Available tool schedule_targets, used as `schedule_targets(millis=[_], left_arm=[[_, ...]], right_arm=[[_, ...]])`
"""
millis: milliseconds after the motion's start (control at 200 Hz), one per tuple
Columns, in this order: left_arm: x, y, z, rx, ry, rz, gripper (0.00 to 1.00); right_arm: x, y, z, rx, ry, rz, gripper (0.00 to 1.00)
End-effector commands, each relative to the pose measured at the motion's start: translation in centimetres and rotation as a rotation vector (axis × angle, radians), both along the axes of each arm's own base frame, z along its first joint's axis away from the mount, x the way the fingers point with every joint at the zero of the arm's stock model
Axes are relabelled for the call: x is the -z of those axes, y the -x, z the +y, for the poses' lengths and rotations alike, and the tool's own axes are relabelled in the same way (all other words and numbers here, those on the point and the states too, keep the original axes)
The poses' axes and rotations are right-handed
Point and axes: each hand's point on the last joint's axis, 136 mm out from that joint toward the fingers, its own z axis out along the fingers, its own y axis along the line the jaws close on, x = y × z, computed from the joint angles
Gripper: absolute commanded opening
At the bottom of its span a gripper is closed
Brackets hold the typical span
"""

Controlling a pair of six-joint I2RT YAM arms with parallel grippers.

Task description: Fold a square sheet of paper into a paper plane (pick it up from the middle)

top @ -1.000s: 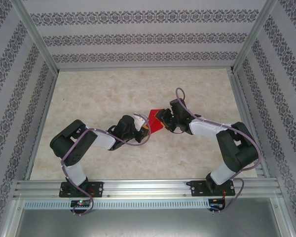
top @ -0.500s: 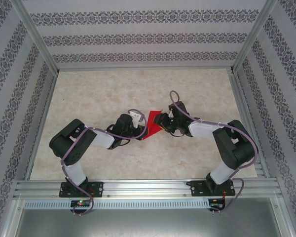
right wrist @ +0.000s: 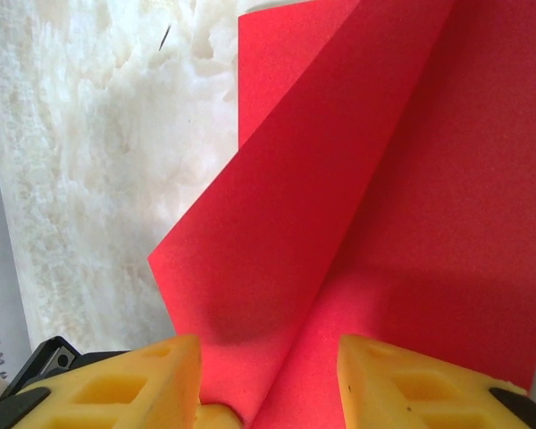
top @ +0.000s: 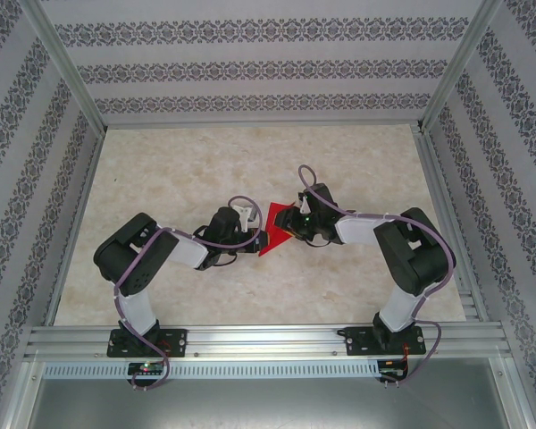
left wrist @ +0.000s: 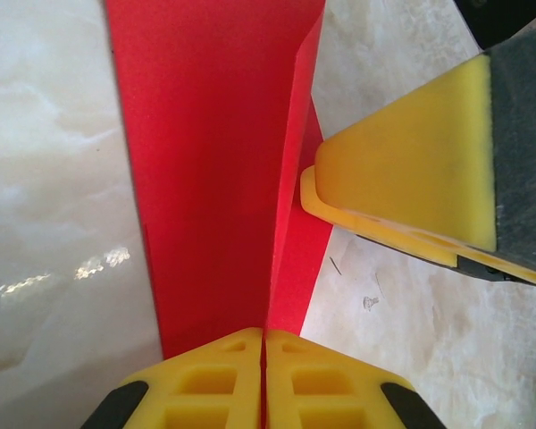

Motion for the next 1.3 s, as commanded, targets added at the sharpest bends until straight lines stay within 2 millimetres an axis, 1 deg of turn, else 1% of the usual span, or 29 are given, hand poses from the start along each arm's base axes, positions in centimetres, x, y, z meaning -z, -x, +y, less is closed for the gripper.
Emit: schedule_targets(millis=[0, 350, 500, 744, 929, 1039, 1169, 1299], left_arm=[[-1.1, -1.0, -0.1, -0.032, 0.053, -0.013, 0.11], [-0.8, -1.1, 0.4, -0.058, 0.062, 0.009, 0.12], [-0.9, -1.2, 0.4, -0.063, 0.07, 0.011, 0.11], [-0.4, -1.1, 0.5, -0.062, 0.068, 0.029, 0.14], [-0.6, -1.1, 0.5, -0.061, 0.065, 0.037, 0.2], [-0.9, -1.2, 0.8, -0.065, 0.056, 0.038, 0.29], [-1.7, -1.4, 1.8, -0.085, 0.031, 0.033, 0.4], [-2.6, -1.6, 3.2, -0.116, -0.003, 0.026, 0.44]], right_arm=[[-0.8, -1.1, 0.6, -0.033, -0.012, -0.052, 0.44], [0.3, -1.1, 0.1, -0.024, 0.014, -0.033, 0.4], [0.3, -1.2, -0.1, -0.017, 0.012, -0.037, 0.4], [1.4, -1.3, -0.2, -0.007, 0.041, 0.003, 0.42], [2.6, -1.0, -1.0, 0.002, 0.11, 0.046, 0.45], [3.6, -0.5, -1.6, 0.004, 0.169, 0.079, 0.46], [5.1, 0.0, -2.5, 0.011, 0.24, 0.124, 0.46], [6.0, 0.4, -3.1, 0.022, 0.284, 0.151, 0.46]])
